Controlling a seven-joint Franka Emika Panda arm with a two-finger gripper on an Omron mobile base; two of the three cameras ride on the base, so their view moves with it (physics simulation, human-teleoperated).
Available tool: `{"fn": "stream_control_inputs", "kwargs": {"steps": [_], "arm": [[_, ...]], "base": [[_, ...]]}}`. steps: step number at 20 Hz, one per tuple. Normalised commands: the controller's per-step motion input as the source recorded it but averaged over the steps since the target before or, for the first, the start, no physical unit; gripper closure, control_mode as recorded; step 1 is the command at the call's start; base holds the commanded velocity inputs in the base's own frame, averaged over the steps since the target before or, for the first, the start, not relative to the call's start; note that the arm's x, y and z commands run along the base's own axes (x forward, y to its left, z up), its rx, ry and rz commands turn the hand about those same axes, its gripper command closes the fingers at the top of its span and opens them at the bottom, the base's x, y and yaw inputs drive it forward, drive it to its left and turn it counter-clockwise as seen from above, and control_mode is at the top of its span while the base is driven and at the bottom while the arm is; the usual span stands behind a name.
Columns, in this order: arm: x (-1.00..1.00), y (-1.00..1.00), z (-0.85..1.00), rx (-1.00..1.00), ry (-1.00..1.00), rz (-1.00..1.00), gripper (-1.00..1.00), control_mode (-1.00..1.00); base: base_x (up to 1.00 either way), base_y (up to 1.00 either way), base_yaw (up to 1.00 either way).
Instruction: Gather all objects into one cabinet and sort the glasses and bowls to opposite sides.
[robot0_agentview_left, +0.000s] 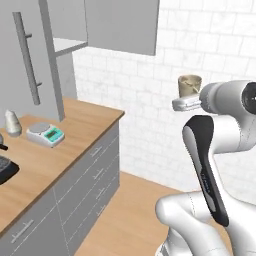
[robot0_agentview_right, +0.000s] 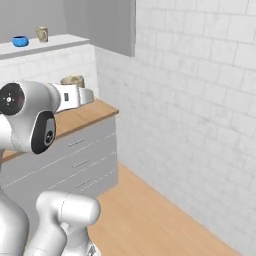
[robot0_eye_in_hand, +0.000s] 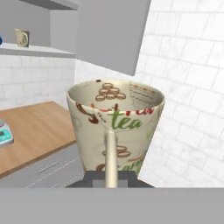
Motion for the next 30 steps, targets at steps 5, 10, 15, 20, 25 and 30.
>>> {"fn": "stream_control_inputs", "kwargs": {"steps": [5, 10, 15, 20, 25, 30], "arm": [[0.00, 0.00, 0.00, 0.00, 0.00, 0.00, 1.00, 1.00], [0.00, 0.00, 0.00, 0.00, 0.00, 0.00, 1.00, 1.00], [0.00, 0.00, 0.00, 0.00, 0.00, 0.00, 1.00, 1.00], [0.00, 0.00, 0.00, 0.00, 0.00, 0.00, 1.00, 1.00], [0.00, 0.00, 0.00, 0.00, 0.00, 0.00, 1.00, 1.00], [0.00, 0.00, 0.00, 0.00, 0.00, 0.00, 1.00, 1.00]], "base": [[0.78, 0.38, 0.15], [0.03, 0.90, 0.26], [0.50, 0.03, 0.26], [0.91, -0.95, 0.17], [0.60, -0.68, 0.22], [-0.39, 0.28, 0.48]]}}
